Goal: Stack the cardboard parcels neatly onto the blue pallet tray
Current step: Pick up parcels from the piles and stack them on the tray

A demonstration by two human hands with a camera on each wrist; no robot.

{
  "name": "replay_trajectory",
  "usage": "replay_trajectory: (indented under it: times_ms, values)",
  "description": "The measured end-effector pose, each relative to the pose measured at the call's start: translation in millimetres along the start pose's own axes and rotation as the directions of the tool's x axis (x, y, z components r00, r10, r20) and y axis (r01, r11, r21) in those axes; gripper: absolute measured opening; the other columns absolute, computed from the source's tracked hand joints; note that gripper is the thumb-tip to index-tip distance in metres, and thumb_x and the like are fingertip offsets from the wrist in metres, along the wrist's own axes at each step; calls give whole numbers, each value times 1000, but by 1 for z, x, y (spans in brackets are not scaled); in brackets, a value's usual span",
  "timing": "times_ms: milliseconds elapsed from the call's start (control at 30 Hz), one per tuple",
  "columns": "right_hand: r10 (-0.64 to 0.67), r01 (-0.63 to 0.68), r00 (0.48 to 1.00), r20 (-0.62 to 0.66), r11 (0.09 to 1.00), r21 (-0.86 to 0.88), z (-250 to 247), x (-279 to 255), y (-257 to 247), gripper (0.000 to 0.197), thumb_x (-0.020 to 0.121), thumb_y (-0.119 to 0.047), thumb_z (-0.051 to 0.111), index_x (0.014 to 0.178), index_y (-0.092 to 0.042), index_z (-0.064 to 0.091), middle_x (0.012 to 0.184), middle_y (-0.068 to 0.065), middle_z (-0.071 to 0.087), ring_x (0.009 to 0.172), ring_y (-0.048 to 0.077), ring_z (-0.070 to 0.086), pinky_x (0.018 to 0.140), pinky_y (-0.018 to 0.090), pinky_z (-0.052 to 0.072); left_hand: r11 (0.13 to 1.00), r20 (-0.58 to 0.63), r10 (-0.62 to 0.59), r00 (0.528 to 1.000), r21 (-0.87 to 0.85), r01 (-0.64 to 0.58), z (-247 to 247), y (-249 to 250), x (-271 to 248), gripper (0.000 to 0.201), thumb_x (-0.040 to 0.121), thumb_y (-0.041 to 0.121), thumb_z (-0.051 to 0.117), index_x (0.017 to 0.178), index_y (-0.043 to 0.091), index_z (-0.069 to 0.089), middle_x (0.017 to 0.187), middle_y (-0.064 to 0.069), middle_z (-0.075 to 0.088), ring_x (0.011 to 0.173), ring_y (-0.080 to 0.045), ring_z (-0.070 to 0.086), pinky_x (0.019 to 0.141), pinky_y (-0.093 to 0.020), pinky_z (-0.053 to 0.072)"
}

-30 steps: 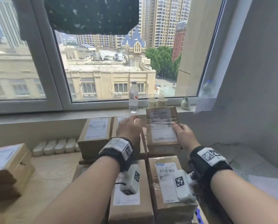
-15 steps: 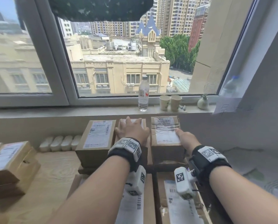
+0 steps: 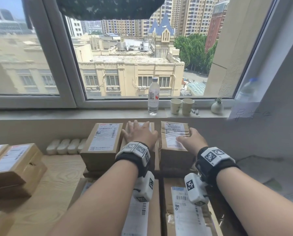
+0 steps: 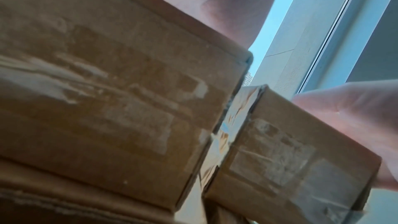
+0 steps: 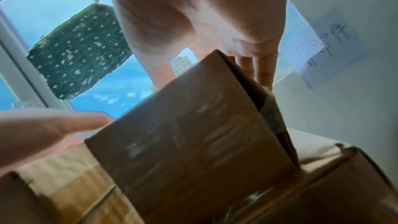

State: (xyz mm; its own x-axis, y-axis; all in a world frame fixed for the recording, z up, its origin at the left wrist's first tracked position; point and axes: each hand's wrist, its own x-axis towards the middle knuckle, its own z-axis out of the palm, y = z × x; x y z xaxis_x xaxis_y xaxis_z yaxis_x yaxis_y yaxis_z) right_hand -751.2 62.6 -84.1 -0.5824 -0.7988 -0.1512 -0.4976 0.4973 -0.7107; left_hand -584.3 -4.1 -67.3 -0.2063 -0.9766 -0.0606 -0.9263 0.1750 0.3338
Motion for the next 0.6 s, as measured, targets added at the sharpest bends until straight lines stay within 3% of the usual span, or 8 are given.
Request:
replay_trajectory:
  times_ms: [67, 133, 233, 333, 600]
  values:
    - [-19, 20, 1000, 5, 994, -110, 0, -5, -6, 75, 83, -43, 62, 147, -24, 29, 139, 7, 49, 126, 28, 49, 105, 37, 40, 1000, 3, 5, 1000, -12, -5, -1, 1, -3, 59, 95, 52, 36, 152, 38, 27, 165, -6, 8, 152, -27, -2, 119, -55, -3]
    - [-65, 63, 998, 1, 965, -253, 0, -12, -13, 78, 85, -48, 59, 150, -25, 24, 145, 10, 40, 134, 31, 39, 110, 42, 35, 1000, -1, 13, 1000, -21, -13, -2, 1, -6, 58, 96, 50, 36, 152, 38, 28, 164, -7, 9, 152, -27, -1, 120, -54, -3]
    - [-186, 164, 982, -18, 901, -401, 1, -22, -24, 68, 91, -50, 51, 149, -24, 29, 150, 7, 34, 140, 28, 30, 113, 45, 31, 998, 10, 27, 1000, -49, -26, -7, 3, -12, 56, 97, 47, 35, 152, 37, 27, 164, -6, 9, 152, -27, -1, 121, -52, -2]
    - [-290, 254, 957, -4, 846, -469, -2, -36, -36, 59, 94, -48, 47, 147, -23, 36, 148, 6, 38, 139, 26, 31, 113, 46, 31, 997, 7, 63, 998, -54, -62, -15, 5, -21, 56, 98, 43, 36, 153, 35, 27, 164, -6, 12, 152, -27, 1, 122, -51, 1]
    - [-451, 423, 891, 56, 776, -468, -2, -81, -36, 46, 96, -35, 46, 140, -21, 47, 145, 4, 46, 137, 24, 36, 112, 43, 32, 996, -13, 86, 996, 3, -86, -20, -7, -63, 53, 100, 41, 36, 152, 32, 28, 163, -5, 17, 152, -25, 5, 121, -53, 4]
